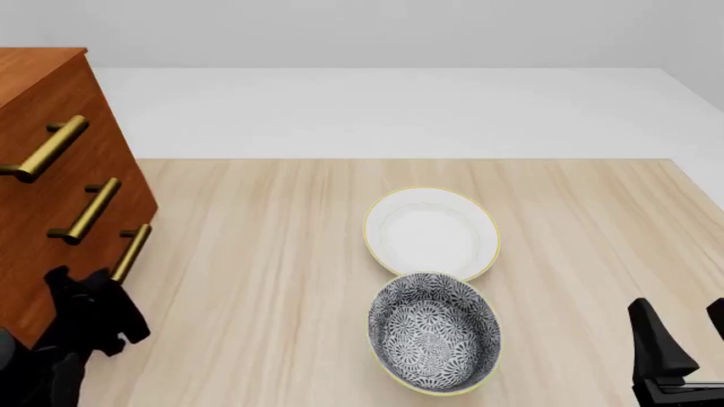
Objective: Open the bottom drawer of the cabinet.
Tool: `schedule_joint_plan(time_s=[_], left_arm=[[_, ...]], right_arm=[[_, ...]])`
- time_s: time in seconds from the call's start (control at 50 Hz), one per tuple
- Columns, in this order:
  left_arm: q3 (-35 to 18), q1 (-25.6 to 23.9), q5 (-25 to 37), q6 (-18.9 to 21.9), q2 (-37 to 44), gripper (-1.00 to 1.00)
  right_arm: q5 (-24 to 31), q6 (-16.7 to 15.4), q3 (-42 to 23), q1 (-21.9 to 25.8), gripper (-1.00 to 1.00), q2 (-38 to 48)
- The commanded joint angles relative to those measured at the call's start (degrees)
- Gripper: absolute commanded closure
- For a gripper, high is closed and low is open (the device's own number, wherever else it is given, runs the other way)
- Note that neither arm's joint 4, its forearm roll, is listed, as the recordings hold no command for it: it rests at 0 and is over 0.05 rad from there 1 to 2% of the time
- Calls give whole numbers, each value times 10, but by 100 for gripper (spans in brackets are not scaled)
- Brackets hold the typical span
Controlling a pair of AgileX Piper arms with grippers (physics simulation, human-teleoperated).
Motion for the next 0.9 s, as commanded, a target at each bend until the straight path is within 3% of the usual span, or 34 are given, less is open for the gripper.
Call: schedule_joint_plan(time_s=[0.02, 0.9], left_arm=[[13, -17, -1, 0, -8, 100], [32, -61, -1, -15, -30, 100]], right_arm=[[0, 0, 0, 0, -100, 0], [0, 0, 0, 0, -100, 0]])
